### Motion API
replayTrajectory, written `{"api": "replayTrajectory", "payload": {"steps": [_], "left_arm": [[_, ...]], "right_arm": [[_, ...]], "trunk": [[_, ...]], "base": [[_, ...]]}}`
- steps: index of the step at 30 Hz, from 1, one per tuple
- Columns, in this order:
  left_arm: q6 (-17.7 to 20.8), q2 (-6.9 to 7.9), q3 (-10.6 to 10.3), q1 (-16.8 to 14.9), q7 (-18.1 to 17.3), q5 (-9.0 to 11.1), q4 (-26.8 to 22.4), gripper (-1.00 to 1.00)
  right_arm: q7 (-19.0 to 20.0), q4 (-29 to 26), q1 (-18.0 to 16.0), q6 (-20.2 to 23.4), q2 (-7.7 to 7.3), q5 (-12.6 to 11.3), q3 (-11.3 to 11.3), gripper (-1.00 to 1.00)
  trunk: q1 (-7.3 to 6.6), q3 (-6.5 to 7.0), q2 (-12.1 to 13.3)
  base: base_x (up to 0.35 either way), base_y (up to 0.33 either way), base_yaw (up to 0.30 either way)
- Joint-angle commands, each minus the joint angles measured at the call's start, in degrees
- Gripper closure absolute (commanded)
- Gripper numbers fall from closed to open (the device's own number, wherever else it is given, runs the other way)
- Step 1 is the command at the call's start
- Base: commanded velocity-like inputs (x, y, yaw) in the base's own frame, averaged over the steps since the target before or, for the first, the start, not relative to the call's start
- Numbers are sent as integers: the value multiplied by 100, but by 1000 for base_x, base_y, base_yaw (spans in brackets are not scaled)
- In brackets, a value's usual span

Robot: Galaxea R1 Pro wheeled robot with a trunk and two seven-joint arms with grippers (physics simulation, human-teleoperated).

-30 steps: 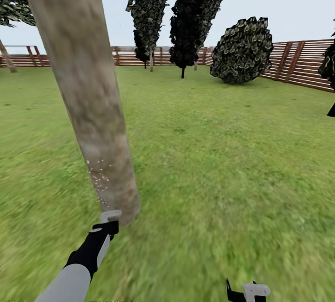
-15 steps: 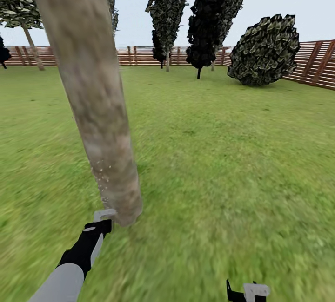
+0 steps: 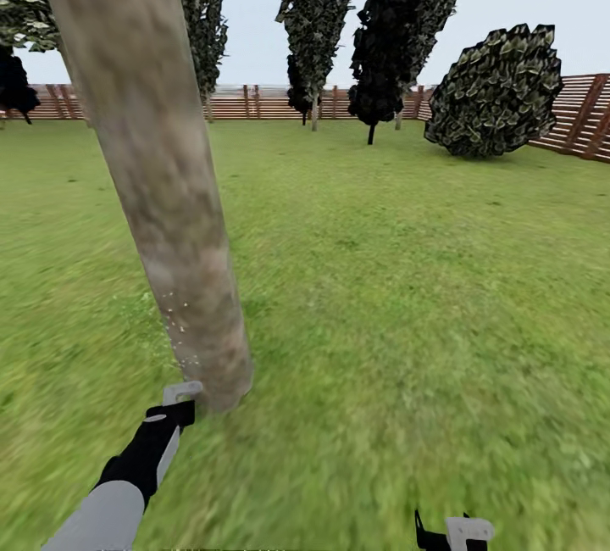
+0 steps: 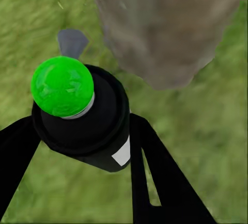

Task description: In the garden, pick up the pesticide atomizer on the floor and spray pesticide onto both trees until each tree trunk is fully covered.

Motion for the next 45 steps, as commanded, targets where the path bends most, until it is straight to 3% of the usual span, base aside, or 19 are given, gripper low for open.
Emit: {"api": "replayTrajectory", "payload": {"steps": [1,4,7,9,10,13,15,23,30,31,33,35,45], "left_arm": [[-1,127,19,1,0,15,-3,100],[5,335,48,1,-24,42,-6,100],[0,300,-1,1,-2,36,-5,100],[13,94,-84,-13,-1,31,-6,100],[32,-27,-292,-36,-1,34,-9,100],[71,-245,-673,-56,-1,30,-32,100],[87,-302,-749,-58,-7,50,-146,100],[81,-251,-617,-29,6,56,-269,100],[75,-256,-593,-26,23,64,-270,100],[75,-250,-534,-26,24,67,-270,100],[68,-239,-210,-20,19,70,-270,100],[60,-201,-59,-17,17,73,-270,100],[66,-191,-41,-17,19,89,-270,100]], "right_arm": [[1,0,0,0,0,1,2,-100],[1,0,0,0,0,1,2,-100],[1,0,0,0,0,1,2,-100],[1,0,0,0,0,1,2,-100],[-4,0,0,0,0,1,2,-100],[0,3,0,0,0,6,2,-100],[1,5,0,0,-6,9,2,-100],[1,0,0,0,-26,2,2,-100],[1,-2,0,0,-26,1,2,-100],[1,-1,0,0,-26,1,2,-100],[1,0,0,0,-26,1,2,-100],[1,0,0,0,-26,1,2,-100],[1,0,0,0,-32,2,2,-100]], "trunk": [[0,0,0],[0,0,0],[0,0,0],[0,0,0],[0,0,0],[0,0,0],[0,0,0],[0,0,0],[0,0,0],[0,0,0],[0,0,0],[0,0,0],[0,0,0]], "base": [[-7,-8,276],[-2,-3,278],[0,0,270],[0,0,88],[0,0,19],[0,0,7],[0,0,1],[0,-220,5],[0,-275,251],[0,-275,278],[0,-275,279],[0,-275,279],[55,-272,91]]}}
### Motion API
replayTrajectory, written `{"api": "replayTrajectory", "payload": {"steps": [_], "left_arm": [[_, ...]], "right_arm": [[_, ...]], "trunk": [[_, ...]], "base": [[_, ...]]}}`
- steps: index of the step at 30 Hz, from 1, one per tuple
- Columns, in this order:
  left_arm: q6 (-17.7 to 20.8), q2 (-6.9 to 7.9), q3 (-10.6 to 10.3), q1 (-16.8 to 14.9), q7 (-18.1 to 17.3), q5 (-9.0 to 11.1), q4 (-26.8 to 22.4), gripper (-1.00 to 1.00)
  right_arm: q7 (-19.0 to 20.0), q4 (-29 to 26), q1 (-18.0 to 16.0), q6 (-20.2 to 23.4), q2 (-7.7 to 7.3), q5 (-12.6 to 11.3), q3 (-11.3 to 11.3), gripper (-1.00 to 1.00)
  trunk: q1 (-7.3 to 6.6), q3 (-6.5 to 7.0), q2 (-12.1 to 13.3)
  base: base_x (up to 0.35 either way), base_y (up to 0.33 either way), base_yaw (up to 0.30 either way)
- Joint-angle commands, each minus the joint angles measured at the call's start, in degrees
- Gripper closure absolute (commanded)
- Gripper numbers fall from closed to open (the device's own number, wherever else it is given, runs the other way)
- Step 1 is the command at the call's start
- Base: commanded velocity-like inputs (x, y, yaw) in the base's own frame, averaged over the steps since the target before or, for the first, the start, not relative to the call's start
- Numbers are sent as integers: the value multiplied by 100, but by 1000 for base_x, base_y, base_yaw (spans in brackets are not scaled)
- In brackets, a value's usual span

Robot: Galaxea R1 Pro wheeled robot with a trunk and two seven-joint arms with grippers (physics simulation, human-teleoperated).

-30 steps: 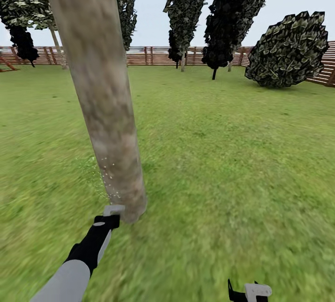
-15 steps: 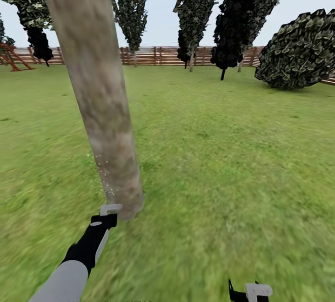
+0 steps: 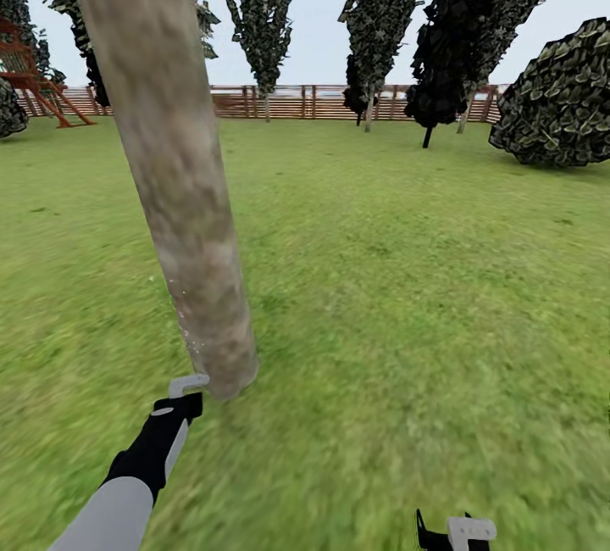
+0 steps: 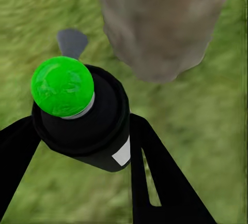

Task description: In the garden, pick up the pesticide atomizer on the floor and spray pesticide onto both trees until each tree trunk is fully covered.

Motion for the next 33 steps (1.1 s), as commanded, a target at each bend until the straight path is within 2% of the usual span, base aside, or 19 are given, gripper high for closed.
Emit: {"api": "replayTrajectory", "payload": {"steps": [1,9,24,33], "left_arm": [[0,-4,-2,0,3,-2,1,100],[0,2,32,0,15,-8,8,100],[-7,11,39,0,16,-4,10,100],[18,-22,-30,-94,-37,-12,-51,100]], "right_arm": [[0,0,0,0,-2,0,1,-100],[-7,0,0,0,5,-1,0,-100],[-8,0,0,0,6,-1,1,-100],[0,4,0,0,6,7,1,-100]], "trunk": [[0,0,0],[0,0,0],[0,0,0],[0,0,0]], "base": [[169,-249,0],[65,-264,27],[23,-274,274],[14,-41,78]]}}
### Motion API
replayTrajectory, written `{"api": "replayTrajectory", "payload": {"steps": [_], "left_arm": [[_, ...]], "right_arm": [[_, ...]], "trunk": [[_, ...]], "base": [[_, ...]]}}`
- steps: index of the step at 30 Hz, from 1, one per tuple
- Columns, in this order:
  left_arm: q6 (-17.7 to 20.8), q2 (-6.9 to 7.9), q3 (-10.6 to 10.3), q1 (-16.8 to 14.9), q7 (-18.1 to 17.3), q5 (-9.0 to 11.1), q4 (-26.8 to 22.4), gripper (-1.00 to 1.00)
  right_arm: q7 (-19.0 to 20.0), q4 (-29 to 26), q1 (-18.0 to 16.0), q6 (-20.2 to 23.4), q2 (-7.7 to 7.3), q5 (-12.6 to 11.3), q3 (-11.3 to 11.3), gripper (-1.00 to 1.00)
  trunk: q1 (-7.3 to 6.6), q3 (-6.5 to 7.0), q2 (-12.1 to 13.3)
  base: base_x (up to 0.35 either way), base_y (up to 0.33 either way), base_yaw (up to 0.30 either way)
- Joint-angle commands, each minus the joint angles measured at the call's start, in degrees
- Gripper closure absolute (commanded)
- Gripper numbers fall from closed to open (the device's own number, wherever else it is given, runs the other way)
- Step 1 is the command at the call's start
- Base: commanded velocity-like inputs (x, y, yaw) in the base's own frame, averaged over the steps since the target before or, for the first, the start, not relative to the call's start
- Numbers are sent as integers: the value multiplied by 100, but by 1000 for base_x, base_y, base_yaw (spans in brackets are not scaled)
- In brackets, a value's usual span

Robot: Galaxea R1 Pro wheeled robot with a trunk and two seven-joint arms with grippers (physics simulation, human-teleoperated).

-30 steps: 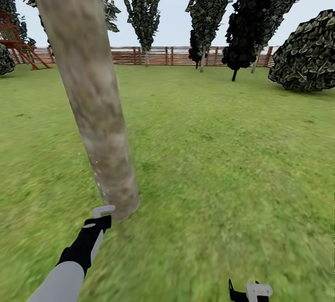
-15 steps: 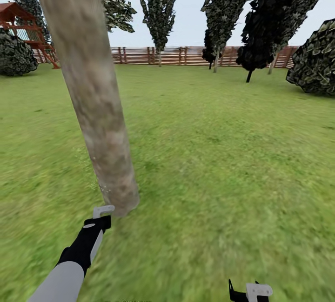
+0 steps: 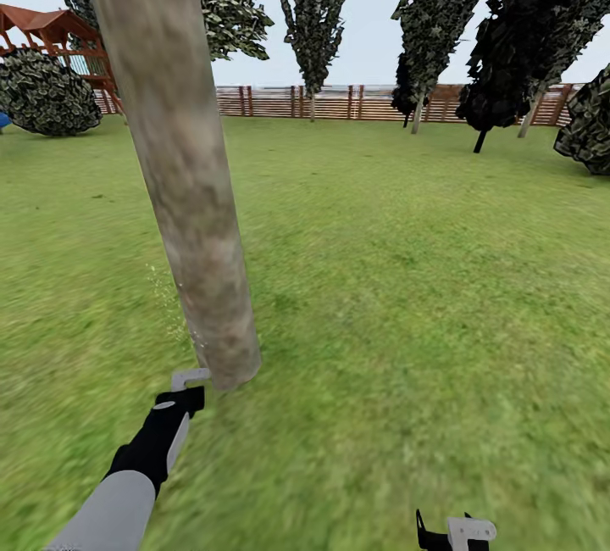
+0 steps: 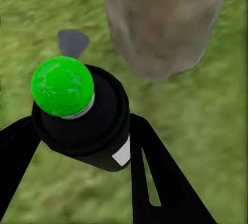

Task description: In the garden, pick up the pesticide atomizer on the floor and spray pesticide onto both trees until each tree trunk is fully covered.

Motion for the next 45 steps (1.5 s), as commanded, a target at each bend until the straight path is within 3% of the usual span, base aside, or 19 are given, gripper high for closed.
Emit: {"api": "replayTrajectory", "payload": {"steps": [1,4,7,10,13,15,16,17,21,22,23,30,35,40,41,42,43,45], "left_arm": [[9,33,4,-6,-13,4,-11,100],[24,360,38,29,-39,8,-269,100],[25,522,30,51,-43,13,-289,100],[28,426,-78,18,-44,2,-300,100],[49,136,-324,-7,-44,-5,-352,100],[66,45,-408,-10,-44,2,-421,100],[190,-31,-498,-13,-49,2,-502,100],[557,-99,-673,-19,-116,6,-817,100],[1151,-21,-737,-6,-710,1,-1449,100],[1248,145,-729,16,-933,-4,-1643,100],[1261,185,-742,37,-962,-8,-1684,100],[1278,105,-768,67,-947,-33,-1866,100],[1361,140,-787,82,-936,-71,-1979,100],[1427,109,-759,74,-924,-78,-2586,100],[1513,104,-756,44,-923,-74,-2627,100],[1997,89,-770,6,-923,-51,-2737,100],[2210,72,-814,2,-923,-45,-2830,100],[2391,77,-938,-7,-929,-40,-2929,100]], "right_arm": [[0,0,0,0,0,0,0,-100],[2,2,0,0,0,1,0,-100],[1,1,0,0,0,1,0,-100],[1,-4,0,-2,0,-4,0,-100],[1,-4,0,-3,0,-8,0,-100],[-3,-4,0,-4,0,-8,0,-100],[-2,-5,0,-3,0,-8,0,-100],[-2,-4,0,-5,0,-7,0,-100],[0,-4,0,-8,0,-8,0,-100],[0,-5,0,-6,0,-7,0,-100],[0,-5,0,-5,0,-8,0,-100],[1,-4,0,-1,0,-2,1,-100],[9,0,0,0,-5,1,0,-100],[9,-4,0,0,0,-7,0,-100],[5,-5,0,0,0,-8,0,-100],[2,-10,0,0,0,-8,-7,-100],[1,-13,0,0,0,-8,-8,-100],[1,-26,0,0,0,-8,-15,-100]], "trunk": [[0,0,0],[0,0,0],[0,0,0],[0,0,0],[0,0,0],[0,0,0],[0,0,0],[0,0,0],[0,0,0],[0,0,0],[0,0,0],[0,0,0],[0,0,0],[0,0,0],[0,0,0],[0,0,0],[0,0,0],[0,0,0]], "base": [[0,-1,1],[0,0,0],[0,0,0],[0,0,0],[0,0,78],[0,0,231],[0,0,263],[0,0,274],[0,0,161],[0,0,14],[0,0,7],[0,-110,86],[-54,-264,9],[-252,-201,0],[-178,-107,0],[-47,-28,0],[-24,-14,0],[-10,-6,0]]}}
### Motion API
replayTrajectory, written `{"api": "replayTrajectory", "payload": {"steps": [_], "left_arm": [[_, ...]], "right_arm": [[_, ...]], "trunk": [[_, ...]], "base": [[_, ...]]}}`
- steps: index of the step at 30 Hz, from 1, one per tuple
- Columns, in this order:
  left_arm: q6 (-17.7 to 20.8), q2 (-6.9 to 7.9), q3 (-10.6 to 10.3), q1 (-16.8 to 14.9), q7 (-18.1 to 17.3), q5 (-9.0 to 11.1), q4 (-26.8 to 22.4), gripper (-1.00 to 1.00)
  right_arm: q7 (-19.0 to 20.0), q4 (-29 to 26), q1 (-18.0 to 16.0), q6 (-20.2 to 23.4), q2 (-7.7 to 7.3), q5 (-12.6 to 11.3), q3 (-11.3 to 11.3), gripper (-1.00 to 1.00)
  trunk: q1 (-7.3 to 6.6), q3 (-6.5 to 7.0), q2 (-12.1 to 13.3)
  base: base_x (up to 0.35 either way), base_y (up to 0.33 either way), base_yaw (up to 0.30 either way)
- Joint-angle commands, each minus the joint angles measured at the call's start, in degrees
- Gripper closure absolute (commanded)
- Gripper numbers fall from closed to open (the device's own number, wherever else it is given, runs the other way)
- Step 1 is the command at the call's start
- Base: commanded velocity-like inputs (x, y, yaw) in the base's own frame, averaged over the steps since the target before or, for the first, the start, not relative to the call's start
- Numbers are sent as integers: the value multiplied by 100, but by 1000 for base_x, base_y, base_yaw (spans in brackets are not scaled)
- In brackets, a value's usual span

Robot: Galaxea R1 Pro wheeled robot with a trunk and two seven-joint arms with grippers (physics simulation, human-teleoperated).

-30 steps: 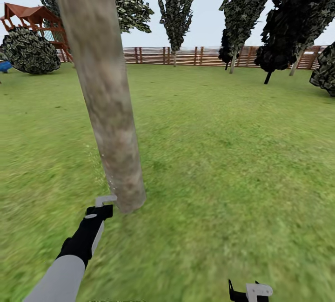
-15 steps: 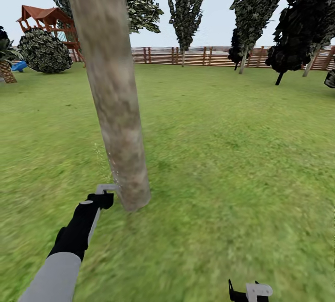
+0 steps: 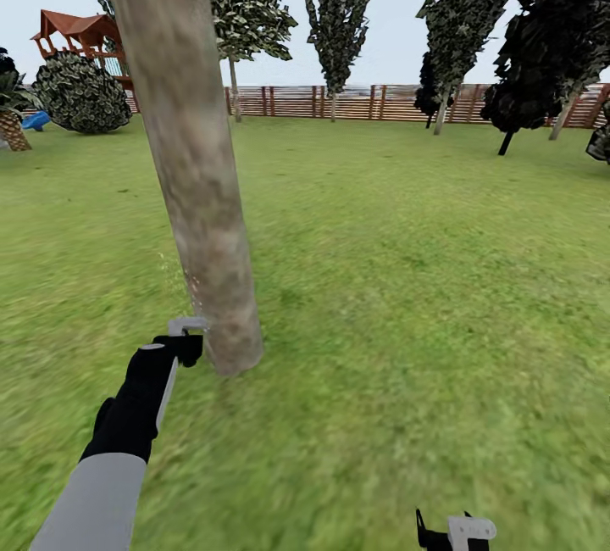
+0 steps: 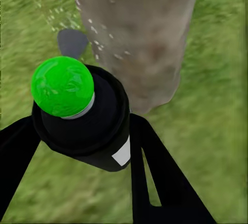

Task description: In the garden, pick up the pesticide atomizer on the floor and spray pesticide onto both trees until each tree trunk is fully covered.

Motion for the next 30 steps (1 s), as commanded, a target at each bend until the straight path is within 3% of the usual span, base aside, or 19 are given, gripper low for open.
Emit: {"api": "replayTrajectory", "payload": {"steps": [1,4,5,7,9,11,12,14,17,21,30], "left_arm": [[74,31,-35,-2,-12,-4,-62,100],[364,293,-81,-94,-83,18,-194,100],[386,306,-107,-109,-99,15,-203,100],[424,322,-478,-87,-127,19,-224,100],[433,326,-681,-73,-131,43,-223,100],[433,369,-710,-74,-134,159,-199,100],[434,465,-614,-75,-140,427,-166,100],[439,704,-417,-71,-245,622,-156,100],[441,1046,-347,-58,-997,677,-200,100],[437,1012,-391,-57,-1067,651,-221,100],[415,984,-364,-57,-1023,651,-235,100]], "right_arm": [[-6,-11,0,0,4,-4,-12,-100],[-17,-25,0,-1,19,-10,-28,-100],[-17,-24,0,-1,17,-9,-24,-100],[-14,-23,-1,-3,13,-6,2,-100],[-10,-22,0,-2,23,-2,11,-100],[-9,-16,0,-1,20,0,13,-100],[-9,-14,0,0,12,0,14,-100],[-9,-14,0,0,10,0,14,-100],[-9,-12,0,0,3,0,9,-100],[-16,-5,0,0,0,0,6,-100],[-18,-5,0,0,0,0,5,-100]], "trunk": [[0,0,0],[0,0,0],[0,0,0],[0,0,0],[0,0,0],[0,0,0],[0,0,0],[0,0,0],[0,0,0],[0,0,0],[0,0,0]], "base": [[-4,-2,70],[-1,-1,226],[0,0,264],[0,0,274],[0,0,278],[0,0,278],[0,0,237],[0,0,84],[0,0,17],[0,-37,1],[0,-266,7]]}}
